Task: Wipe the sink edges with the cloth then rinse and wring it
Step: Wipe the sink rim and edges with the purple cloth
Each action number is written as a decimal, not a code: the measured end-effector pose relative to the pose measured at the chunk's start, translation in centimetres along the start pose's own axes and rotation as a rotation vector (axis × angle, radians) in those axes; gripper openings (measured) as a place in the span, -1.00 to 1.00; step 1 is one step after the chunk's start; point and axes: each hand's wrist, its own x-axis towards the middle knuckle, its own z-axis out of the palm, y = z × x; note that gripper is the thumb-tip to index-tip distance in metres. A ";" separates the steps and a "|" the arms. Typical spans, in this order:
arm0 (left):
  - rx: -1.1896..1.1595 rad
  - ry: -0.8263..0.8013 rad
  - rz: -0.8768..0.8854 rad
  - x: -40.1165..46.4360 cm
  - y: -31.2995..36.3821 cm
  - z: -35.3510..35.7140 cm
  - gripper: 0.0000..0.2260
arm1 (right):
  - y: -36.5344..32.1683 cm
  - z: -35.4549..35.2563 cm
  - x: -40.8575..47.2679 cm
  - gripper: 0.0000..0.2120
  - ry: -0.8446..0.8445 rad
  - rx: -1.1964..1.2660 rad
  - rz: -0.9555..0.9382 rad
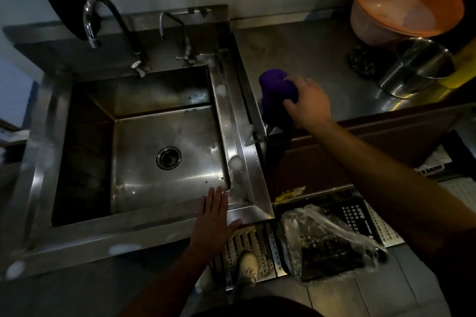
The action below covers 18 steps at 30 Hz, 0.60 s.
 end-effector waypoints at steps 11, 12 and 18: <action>-0.029 0.023 -0.014 -2.4 -9.0 -4.1 0.05 | -9.4 1.8 -10.2 -0.53 -0.085 0.384 -0.056; -0.028 -0.001 -0.002 -2.6 -9.7 -4.0 0.09 | -9.4 2.1 -10.6 -0.54 -0.103 0.401 -0.038; -0.048 -0.113 0.002 -3.4 -12.0 -2.1 0.05 | -11.9 4.9 -11.8 -0.57 -0.147 0.409 0.005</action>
